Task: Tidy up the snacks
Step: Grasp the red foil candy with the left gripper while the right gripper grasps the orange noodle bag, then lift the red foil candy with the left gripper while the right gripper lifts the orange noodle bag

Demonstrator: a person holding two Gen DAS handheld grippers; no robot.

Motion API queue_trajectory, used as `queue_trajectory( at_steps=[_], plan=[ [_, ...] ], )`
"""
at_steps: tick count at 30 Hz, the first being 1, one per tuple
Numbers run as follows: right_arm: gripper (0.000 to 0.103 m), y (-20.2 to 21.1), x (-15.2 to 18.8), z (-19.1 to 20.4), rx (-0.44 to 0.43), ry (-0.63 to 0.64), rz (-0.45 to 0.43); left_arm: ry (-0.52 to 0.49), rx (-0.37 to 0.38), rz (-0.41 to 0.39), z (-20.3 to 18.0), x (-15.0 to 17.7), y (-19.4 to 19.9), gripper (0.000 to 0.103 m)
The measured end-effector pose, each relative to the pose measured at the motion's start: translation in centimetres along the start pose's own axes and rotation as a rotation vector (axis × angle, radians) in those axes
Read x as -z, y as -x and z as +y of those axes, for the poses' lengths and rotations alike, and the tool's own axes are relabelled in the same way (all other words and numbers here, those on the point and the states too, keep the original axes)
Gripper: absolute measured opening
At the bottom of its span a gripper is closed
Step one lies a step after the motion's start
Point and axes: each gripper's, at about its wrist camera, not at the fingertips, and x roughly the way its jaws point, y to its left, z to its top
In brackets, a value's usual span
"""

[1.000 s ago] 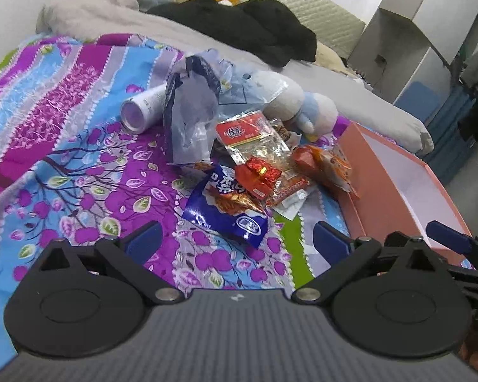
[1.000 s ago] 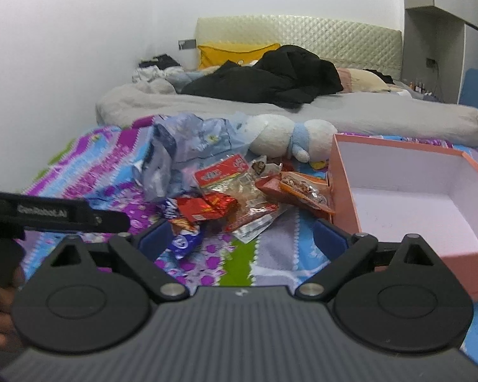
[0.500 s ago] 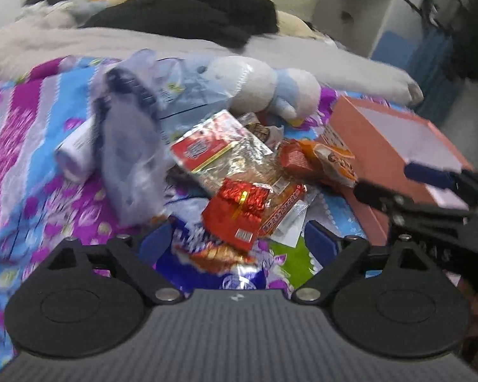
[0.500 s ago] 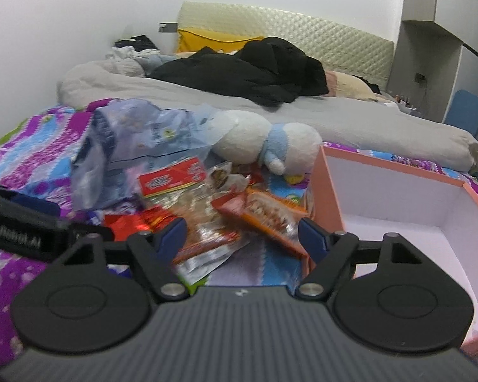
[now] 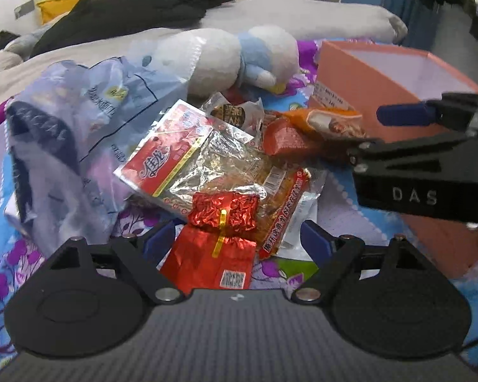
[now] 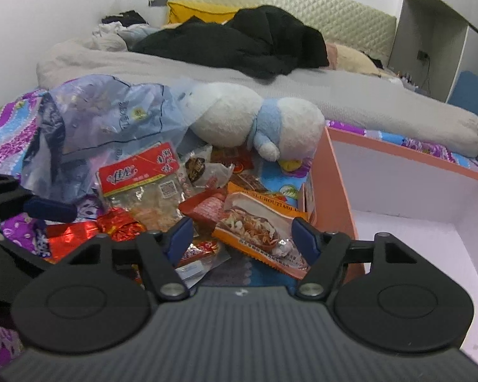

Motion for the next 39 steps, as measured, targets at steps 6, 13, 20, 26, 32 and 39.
queue_trajectory(
  at_steps=[6, 13, 20, 26, 32, 39],
  plan=[
    [0.057, -0.5, -0.3, -0.1, 0.028, -0.004, 0.002, 0.015, -0.021, 0.019, 0.3, 0.2, -1.7, 0.06],
    [0.013, 1.2, -0.8, -0.1, 0.026, 0.002, -0.019, 0.06, -0.03, -0.018, 0.5, 0.3, 0.0, 0.059],
    [0.009, 4.8, 0.2, -0.2, 0.024, 0.013, -0.032, 0.102, -0.031, -0.063, -0.4, 0.9, 4.4, 0.059],
    [0.008, 8.5, 1.6, 0.4, 0.002, 0.019, -0.044, 0.151, -0.041, -0.092, -1.4, 2.4, 8.6, 0.059],
    [0.008, 12.0, 3.6, 1.1, -0.016, 0.041, -0.047, 0.196, -0.043, -0.1, -2.0, 4.7, 12.1, 0.059],
    [0.008, 15.2, 7.0, 2.2, -0.06, 0.044, -0.024, 0.232, -0.053, -0.07, -2.6, 7.6, 14.6, 0.059]
  ],
)
